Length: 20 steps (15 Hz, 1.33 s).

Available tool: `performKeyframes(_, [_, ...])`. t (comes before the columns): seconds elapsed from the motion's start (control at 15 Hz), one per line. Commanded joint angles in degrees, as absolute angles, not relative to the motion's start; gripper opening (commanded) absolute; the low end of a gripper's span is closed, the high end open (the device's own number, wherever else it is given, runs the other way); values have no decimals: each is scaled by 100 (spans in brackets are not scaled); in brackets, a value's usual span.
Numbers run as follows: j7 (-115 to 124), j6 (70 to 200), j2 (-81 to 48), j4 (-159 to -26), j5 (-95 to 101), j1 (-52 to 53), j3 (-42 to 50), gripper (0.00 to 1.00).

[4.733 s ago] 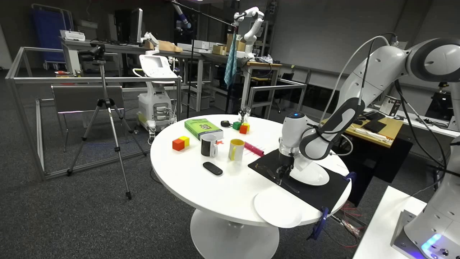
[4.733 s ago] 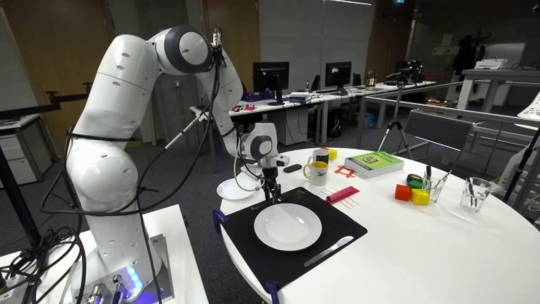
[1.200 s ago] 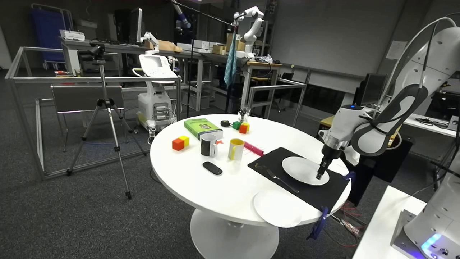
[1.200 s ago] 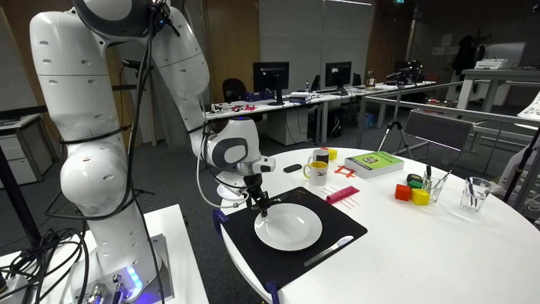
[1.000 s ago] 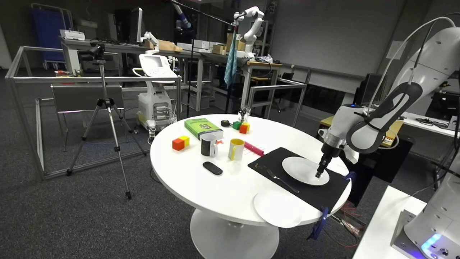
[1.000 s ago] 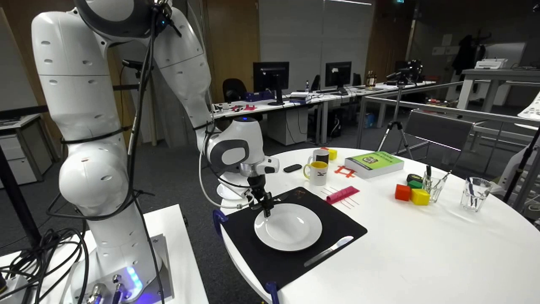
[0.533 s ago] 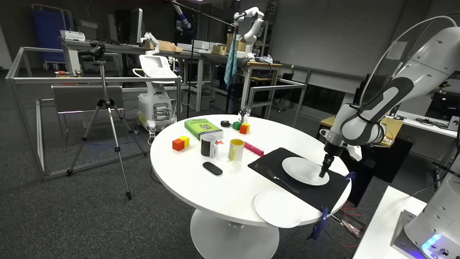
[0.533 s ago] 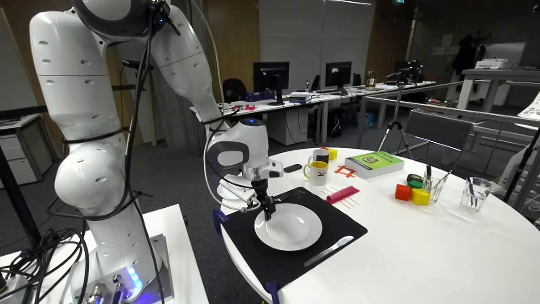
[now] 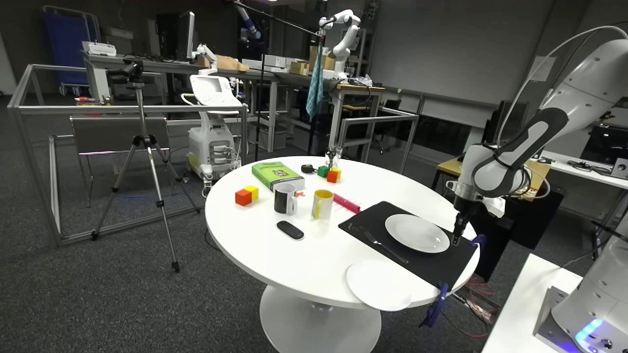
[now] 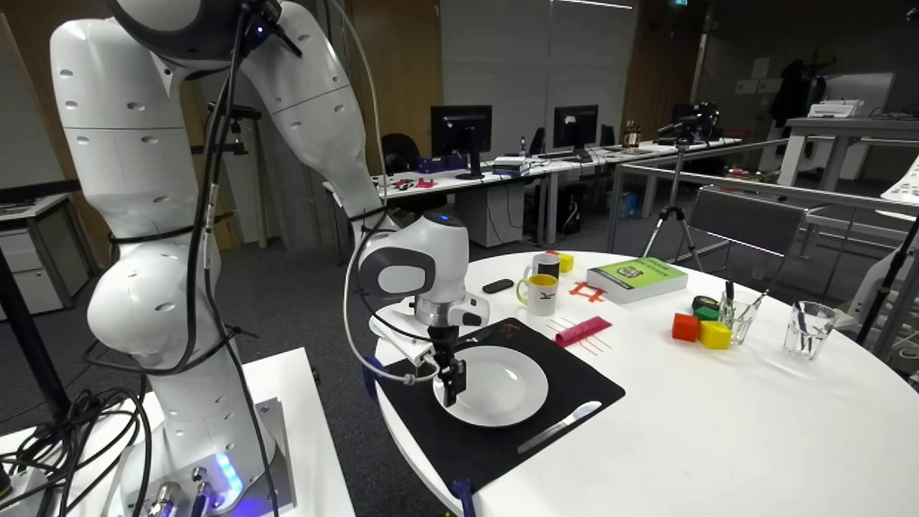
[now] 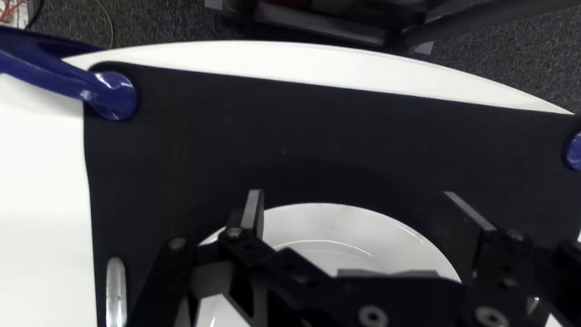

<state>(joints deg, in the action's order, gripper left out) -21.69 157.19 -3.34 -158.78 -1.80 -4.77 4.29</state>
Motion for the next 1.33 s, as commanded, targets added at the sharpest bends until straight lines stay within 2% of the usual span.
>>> performKeyframes(0.0, [-1615, 15221, -128, -15912, 495, -575, 636, 100])
performKeyframes(1.27, [-1570, 14314, -962, -14907, 1059, -498, 537, 100])
